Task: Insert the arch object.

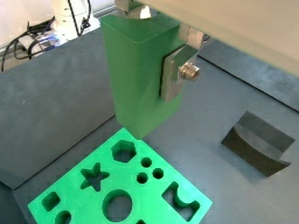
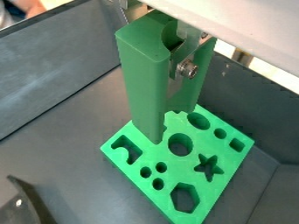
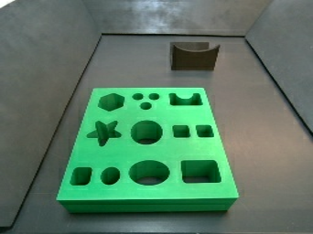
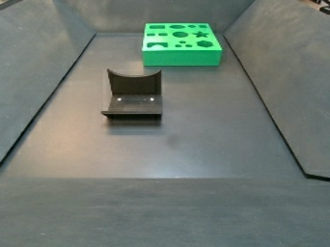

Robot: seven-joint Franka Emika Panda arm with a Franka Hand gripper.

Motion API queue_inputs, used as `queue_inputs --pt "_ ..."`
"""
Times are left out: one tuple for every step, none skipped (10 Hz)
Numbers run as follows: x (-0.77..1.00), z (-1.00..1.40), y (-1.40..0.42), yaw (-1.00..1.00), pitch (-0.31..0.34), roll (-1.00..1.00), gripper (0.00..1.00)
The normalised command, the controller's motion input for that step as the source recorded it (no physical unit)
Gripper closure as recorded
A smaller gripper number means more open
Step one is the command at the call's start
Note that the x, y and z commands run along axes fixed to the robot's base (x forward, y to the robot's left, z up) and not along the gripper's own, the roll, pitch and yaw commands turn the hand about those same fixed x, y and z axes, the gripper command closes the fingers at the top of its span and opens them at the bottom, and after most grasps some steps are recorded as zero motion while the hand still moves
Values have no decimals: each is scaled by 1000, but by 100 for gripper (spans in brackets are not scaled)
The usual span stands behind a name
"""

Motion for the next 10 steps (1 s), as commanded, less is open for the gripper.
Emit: queue_inputs --pt "611 -983 0 -523 -11 180 100" --pt "591 -991 0 -540 -6 187 100" --pt "483 -989 0 -640 -10 186 100" --pt "343 -920 0 -774 0 167 100" --pt "286 -886 0 -826 0 160 100" --pt "131 -803 0 -969 0 137 100" --pt "94 -780 0 -1000 0 130 100" --pt "43 -786 0 -1000 0 110 100" --pt "9 -800 0 -1000 0 74 100" --pt "0 -803 0 -1000 0 33 100"
